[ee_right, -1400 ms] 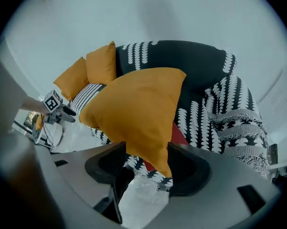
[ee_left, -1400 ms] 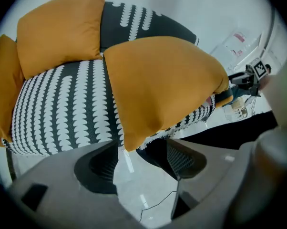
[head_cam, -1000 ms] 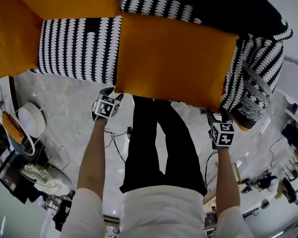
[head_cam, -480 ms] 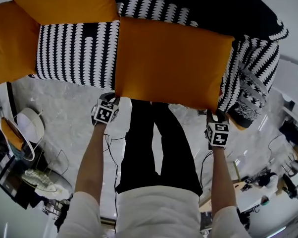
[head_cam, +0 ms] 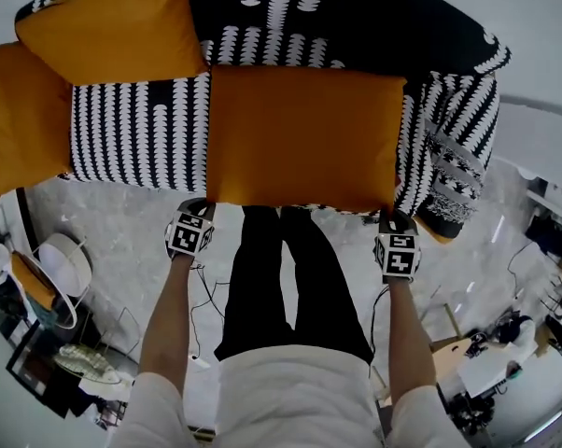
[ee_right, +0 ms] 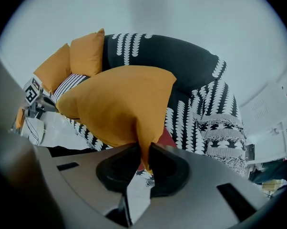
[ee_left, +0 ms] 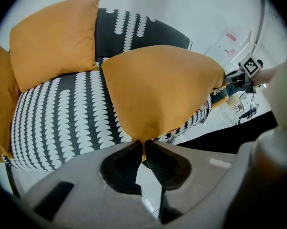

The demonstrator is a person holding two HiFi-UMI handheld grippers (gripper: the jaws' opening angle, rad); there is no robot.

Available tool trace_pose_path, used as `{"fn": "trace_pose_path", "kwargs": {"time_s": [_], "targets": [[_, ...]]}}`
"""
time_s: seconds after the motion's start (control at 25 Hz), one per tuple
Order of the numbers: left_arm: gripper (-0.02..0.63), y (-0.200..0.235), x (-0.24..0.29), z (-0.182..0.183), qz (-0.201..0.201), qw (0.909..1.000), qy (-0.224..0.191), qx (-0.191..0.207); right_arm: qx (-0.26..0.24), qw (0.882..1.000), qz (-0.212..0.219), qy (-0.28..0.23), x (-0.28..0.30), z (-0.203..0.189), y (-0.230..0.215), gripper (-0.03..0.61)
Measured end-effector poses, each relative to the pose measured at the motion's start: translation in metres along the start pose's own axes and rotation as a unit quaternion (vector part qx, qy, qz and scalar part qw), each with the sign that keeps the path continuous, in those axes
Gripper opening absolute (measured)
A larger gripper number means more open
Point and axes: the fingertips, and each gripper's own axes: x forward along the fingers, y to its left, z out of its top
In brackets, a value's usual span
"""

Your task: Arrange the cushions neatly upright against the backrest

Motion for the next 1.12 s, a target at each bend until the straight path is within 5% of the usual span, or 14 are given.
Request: {"fn": "trace_pose_path", "kwargs": {"time_s": [0.32, 0.64, 1.12], "targets": [[0.032, 0.006, -0.057, 0.042, 0.003, 0.9987, -0.04, -0.031, 0.041, 0.999, -0.009, -0.015, -0.032, 0.035, -0.004, 0.04], [0.025, 0.018, -0.128, 0.119, -0.009, 0.9896, -0.127, -0.067, 0.074, 0.997, -0.02, -0.026, -0.062, 0.07, -0.015, 0.034], [0.02, -0.001, -0.182, 0.203, -0.06, 0.9825, -0.168, -0.054, 0.15, 0.987, -0.03, -0.049, -0.073, 0.113, -0.062, 0.029]]}}
